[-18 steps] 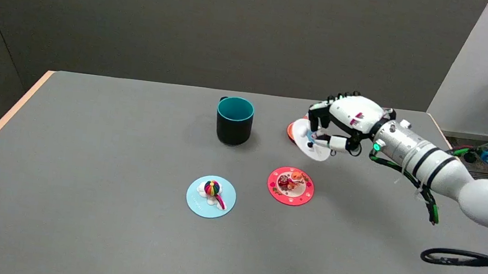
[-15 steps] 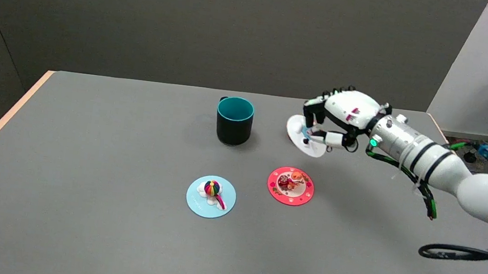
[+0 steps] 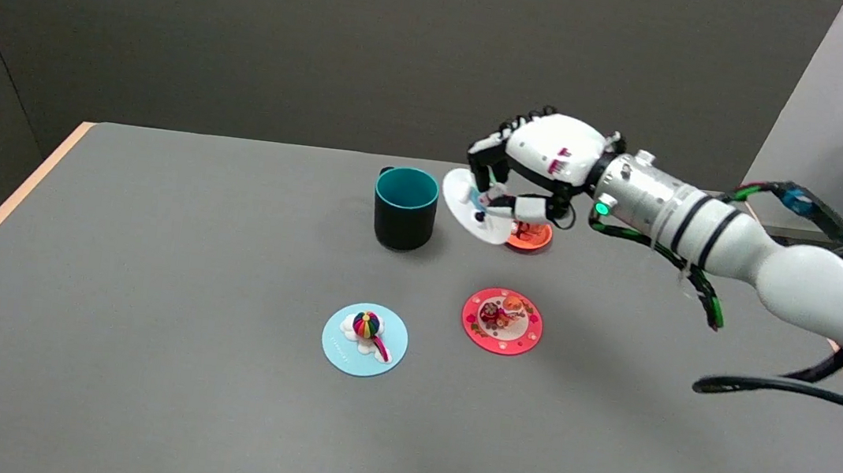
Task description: Place the white cup lid onto the cup.
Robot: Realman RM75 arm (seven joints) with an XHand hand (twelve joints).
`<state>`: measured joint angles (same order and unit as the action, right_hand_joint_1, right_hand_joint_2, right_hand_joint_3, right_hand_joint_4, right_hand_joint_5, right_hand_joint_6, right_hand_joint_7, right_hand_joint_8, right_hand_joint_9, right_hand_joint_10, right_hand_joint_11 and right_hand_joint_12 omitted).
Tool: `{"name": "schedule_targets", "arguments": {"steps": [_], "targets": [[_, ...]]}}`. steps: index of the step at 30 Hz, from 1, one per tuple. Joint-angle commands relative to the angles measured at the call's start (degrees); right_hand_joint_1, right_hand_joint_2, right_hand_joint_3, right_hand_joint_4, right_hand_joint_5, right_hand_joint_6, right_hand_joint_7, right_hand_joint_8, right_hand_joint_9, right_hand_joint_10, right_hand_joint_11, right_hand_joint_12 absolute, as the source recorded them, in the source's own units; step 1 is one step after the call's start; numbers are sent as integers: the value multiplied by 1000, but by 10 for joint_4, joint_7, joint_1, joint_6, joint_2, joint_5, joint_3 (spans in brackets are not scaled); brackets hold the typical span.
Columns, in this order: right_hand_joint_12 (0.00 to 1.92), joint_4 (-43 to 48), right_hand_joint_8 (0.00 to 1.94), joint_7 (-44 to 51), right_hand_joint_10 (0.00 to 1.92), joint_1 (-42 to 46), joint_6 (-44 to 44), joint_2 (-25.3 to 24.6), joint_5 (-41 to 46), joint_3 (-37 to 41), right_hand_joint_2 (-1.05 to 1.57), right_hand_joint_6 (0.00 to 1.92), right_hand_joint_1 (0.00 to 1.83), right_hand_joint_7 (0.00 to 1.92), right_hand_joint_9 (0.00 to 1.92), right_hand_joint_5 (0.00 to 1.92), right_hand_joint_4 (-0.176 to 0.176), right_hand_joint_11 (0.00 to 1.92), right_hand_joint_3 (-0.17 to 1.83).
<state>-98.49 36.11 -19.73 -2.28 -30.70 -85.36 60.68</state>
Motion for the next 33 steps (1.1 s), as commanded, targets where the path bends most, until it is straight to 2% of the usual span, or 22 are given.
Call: {"name": "schedule_targets", "arguments": {"steps": [1, 10, 24, 33], "targets": [[1179, 72, 1458, -17, 1017, -281, -16, -32, -3, -259, 1156, 1320, 1141, 741, 673, 749, 30, 494, 189], [1183, 135, 1442, -28, 1025, -335, -1, -84, 0, -303, 1147, 1312, 1145, 750, 683, 757, 31, 498, 196], [1192, 200, 1441, -28, 1049, -439, -15, -128, -3, -400, 1143, 1308, 1146, 753, 683, 760, 31, 497, 202], [1209, 238, 1462, -23, 1059, -480, -45, -149, -15, -430, 1152, 1318, 1142, 740, 675, 754, 29, 481, 196]]}}
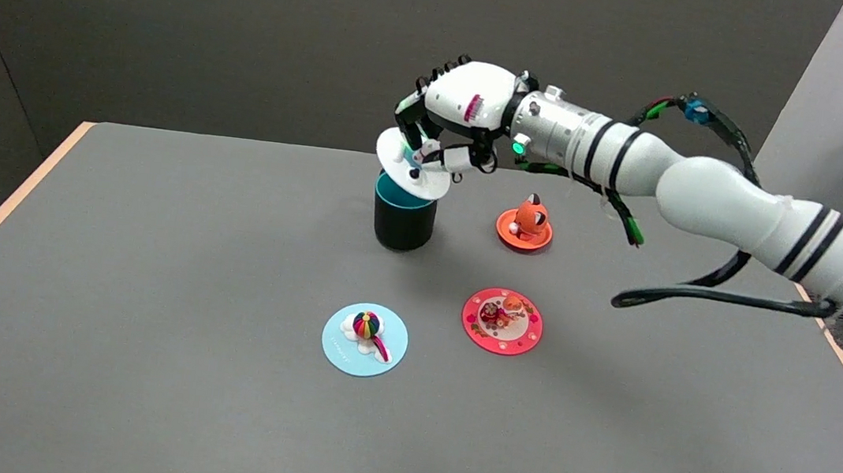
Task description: Place the white cup lid onto the cup.
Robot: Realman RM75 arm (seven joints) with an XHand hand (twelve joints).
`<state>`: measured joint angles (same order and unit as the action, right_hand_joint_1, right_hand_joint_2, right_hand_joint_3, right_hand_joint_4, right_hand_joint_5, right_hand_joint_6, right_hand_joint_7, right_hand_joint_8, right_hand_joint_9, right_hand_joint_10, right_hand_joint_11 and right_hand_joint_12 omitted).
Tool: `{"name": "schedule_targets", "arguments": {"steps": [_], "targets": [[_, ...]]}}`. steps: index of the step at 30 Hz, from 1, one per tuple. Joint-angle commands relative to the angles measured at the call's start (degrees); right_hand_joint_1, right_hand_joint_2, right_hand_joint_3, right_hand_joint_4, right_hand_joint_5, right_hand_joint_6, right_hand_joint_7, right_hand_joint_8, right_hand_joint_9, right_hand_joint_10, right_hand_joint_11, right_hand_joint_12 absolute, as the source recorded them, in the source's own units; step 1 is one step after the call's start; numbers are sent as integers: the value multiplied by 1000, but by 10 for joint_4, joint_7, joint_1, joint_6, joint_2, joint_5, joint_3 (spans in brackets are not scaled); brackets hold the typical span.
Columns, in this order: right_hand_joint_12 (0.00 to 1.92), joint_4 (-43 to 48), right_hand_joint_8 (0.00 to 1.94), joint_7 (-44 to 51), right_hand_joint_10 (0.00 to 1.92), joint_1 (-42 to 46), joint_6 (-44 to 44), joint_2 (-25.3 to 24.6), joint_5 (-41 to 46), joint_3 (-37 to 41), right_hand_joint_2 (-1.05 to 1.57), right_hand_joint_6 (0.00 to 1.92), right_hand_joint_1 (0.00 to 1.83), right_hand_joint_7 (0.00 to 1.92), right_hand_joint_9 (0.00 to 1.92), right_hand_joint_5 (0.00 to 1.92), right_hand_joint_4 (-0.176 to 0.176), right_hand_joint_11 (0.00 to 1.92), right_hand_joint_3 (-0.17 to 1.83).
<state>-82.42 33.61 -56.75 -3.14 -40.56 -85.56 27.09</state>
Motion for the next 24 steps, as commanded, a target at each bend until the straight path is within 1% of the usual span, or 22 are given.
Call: {"name": "schedule_targets", "arguments": {"steps": [1, 7, 13, 14, 15, 17, 18, 24], "targets": [[1214, 81, 1466, 3, 1064, -111, -42, -52, -14, -96, 1157, 1322, 1141, 736, 671, 751, 30, 473, 190], [1248, 103, 1492, 4, 1098, -130, -58, -65, -14, -117, 1167, 1336, 1137, 714, 646, 741, 27, 438, 188], [1259, 128, 1499, 4, 1115, -155, -75, -82, -13, -148, 1169, 1337, 1136, 709, 642, 743, 26, 445, 188], [1255, 133, 1498, 4, 1118, -160, -79, -86, -10, -153, 1166, 1335, 1139, 708, 643, 743, 23, 450, 192], [1158, 136, 1490, 4, 1059, -163, -81, -89, -10, -156, 1175, 1324, 1138, 710, 659, 746, 27, 488, 169], [1248, 143, 1503, 4, 1118, -171, -87, -96, -9, -165, 1177, 1343, 1137, 703, 639, 737, 23, 449, 176], [1248, 144, 1501, 4, 1119, -172, -87, -97, -9, -167, 1171, 1341, 1133, 708, 636, 740, 28, 447, 186], [1260, 158, 1512, 4, 1140, -177, -92, -108, -9, -170, 1175, 1339, 1136, 705, 625, 736, 22, 432, 180]]}}
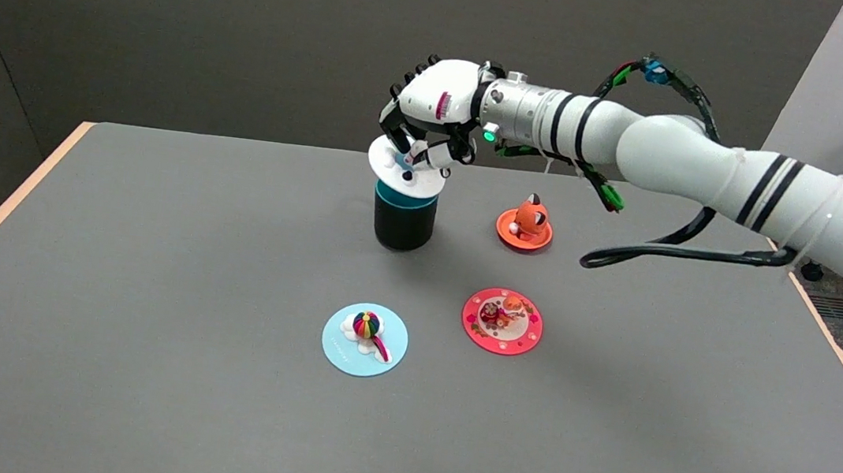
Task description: Place the white cup lid onto the cup.
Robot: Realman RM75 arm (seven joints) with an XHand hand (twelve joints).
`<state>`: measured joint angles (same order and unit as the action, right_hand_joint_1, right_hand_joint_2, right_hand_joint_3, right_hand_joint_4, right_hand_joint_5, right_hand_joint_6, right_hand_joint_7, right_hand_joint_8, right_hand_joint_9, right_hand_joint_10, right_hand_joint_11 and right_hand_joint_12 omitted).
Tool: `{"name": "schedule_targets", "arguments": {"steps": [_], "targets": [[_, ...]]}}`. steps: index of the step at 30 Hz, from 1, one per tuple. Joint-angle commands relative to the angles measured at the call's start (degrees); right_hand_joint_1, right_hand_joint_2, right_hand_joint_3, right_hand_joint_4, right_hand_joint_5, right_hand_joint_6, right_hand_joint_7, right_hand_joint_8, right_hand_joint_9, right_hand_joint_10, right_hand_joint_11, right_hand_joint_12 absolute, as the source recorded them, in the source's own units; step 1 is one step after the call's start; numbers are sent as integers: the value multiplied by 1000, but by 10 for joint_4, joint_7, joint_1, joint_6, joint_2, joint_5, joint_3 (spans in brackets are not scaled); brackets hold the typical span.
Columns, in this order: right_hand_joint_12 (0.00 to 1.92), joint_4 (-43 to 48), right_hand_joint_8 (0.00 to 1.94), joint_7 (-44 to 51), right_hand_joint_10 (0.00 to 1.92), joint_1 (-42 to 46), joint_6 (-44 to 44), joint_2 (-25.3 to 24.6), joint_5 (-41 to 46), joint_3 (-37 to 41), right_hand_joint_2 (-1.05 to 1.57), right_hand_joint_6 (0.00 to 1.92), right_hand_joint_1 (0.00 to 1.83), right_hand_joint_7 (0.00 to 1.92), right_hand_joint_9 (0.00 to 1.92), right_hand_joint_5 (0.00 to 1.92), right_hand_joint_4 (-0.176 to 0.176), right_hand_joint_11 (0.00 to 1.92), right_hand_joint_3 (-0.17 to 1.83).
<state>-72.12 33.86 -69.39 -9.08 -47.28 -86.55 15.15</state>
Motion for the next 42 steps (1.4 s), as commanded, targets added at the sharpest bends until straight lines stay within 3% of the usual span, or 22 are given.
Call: {"name": "schedule_targets", "arguments": {"steps": [1, 19, 42], "targets": [[1272, 59, 1516, 1, 1150, -52, -36, -44, 1, -50, 1175, 1340, 1133, 702, 620, 735, 22, 429, 183], [1280, 119, 1517, 0, 1161, -57, -52, -67, 1, -56, 1171, 1346, 1129, 702, 612, 731, 25, 428, 196], [1275, 132, 1540, 0, 1166, -61, -82, -89, 15, -73, 1186, 1367, 1130, 685, 605, 720, 22, 423, 180]]}}
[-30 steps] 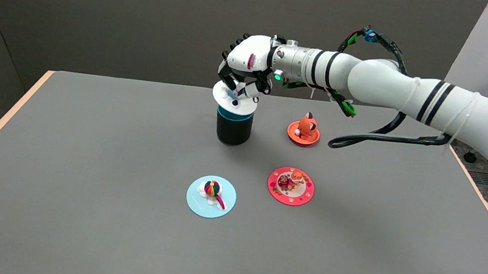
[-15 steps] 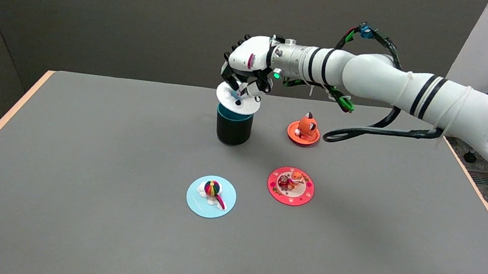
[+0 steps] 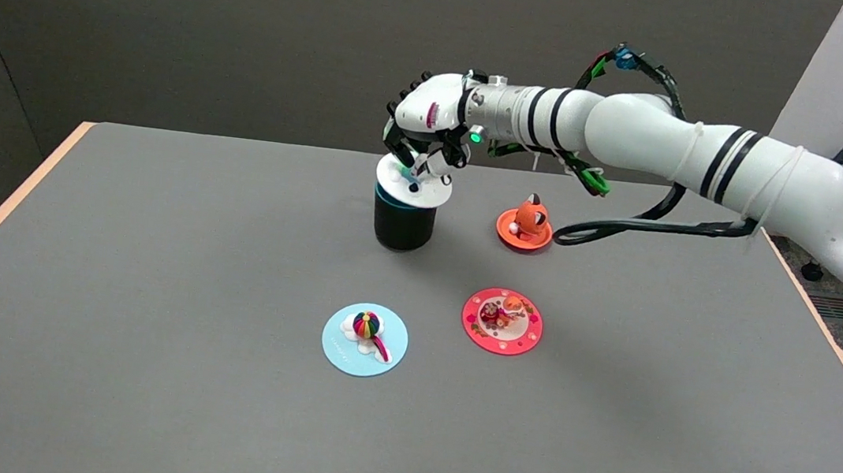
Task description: Place the white cup lid onto the cup.
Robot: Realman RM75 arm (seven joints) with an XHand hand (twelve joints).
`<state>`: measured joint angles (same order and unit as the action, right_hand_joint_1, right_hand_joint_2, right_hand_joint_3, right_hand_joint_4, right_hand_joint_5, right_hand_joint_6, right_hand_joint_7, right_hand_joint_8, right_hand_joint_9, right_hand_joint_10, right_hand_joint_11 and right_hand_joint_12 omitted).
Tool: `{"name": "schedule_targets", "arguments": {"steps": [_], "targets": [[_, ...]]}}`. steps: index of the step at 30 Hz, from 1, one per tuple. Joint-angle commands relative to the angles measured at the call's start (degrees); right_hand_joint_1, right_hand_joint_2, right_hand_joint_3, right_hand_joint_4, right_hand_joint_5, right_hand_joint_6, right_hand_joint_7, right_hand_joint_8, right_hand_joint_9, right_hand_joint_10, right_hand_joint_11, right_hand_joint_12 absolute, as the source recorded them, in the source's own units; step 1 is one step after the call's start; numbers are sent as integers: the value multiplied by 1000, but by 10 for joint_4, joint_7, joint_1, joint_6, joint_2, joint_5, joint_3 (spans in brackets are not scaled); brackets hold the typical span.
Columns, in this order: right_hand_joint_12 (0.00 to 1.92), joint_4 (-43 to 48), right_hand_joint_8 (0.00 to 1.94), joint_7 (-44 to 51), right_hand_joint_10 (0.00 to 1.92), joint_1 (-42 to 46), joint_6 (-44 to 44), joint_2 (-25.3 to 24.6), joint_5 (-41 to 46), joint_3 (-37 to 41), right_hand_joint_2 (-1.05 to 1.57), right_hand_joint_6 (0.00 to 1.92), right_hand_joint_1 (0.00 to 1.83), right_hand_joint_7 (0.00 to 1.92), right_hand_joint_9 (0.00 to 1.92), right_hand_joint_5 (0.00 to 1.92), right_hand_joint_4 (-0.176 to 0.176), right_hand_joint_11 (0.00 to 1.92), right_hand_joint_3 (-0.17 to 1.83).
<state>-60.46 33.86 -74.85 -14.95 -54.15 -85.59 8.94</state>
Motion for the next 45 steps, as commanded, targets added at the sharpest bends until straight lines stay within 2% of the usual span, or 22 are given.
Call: {"name": "schedule_targets", "arguments": {"steps": [1, 10, 11, 13, 16, 18, 19, 36, 37, 39, 45], "targets": [[1275, 15, 1544, 0, 1167, -7, -23, -20, 5, -10, 1193, 1372, 1128, 681, 604, 716, 23, 422, 170], [1283, 27, 1547, 1, 1182, -17, -23, -41, 5, -11, 1185, 1373, 1124, 676, 592, 718, 25, 406, 190], [1177, 31, 1530, 1, 1102, -20, -23, -43, 5, -11, 1190, 1354, 1129, 680, 630, 723, 24, 473, 171], [1282, 34, 1550, 1, 1180, -23, -23, -46, 5, -12, 1185, 1376, 1124, 674, 592, 717, 22, 408, 192], [1285, 37, 1553, 1, 1184, -25, -23, -50, 5, -13, 1184, 1379, 1123, 670, 585, 715, 23, 402, 197], [1197, 39, 1546, 1, 1120, -25, -24, -50, 5, -13, 1198, 1373, 1124, 670, 619, 715, 25, 458, 165], [1288, 39, 1571, 0, 1191, -25, -25, -50, 6, -13, 1197, 1396, 1121, 660, 582, 705, 24, 398, 184], [1301, 96, 1585, 2, 1202, -39, -30, -72, 37, -39, 1210, 1416, 1108, 644, 567, 691, 22, 397, 176], [1197, 99, 1556, 2, 1121, -39, -30, -74, 37, -40, 1224, 1386, 1120, 656, 590, 706, 22, 427, 125], [1296, 106, 1583, 2, 1197, -40, -30, -77, 37, -40, 1207, 1418, 1109, 645, 565, 689, 27, 395, 182], [1295, 123, 1586, 2, 1200, -41, -36, -82, 38, -40, 1199, 1416, 1111, 644, 561, 689, 21, 389, 200]]}}
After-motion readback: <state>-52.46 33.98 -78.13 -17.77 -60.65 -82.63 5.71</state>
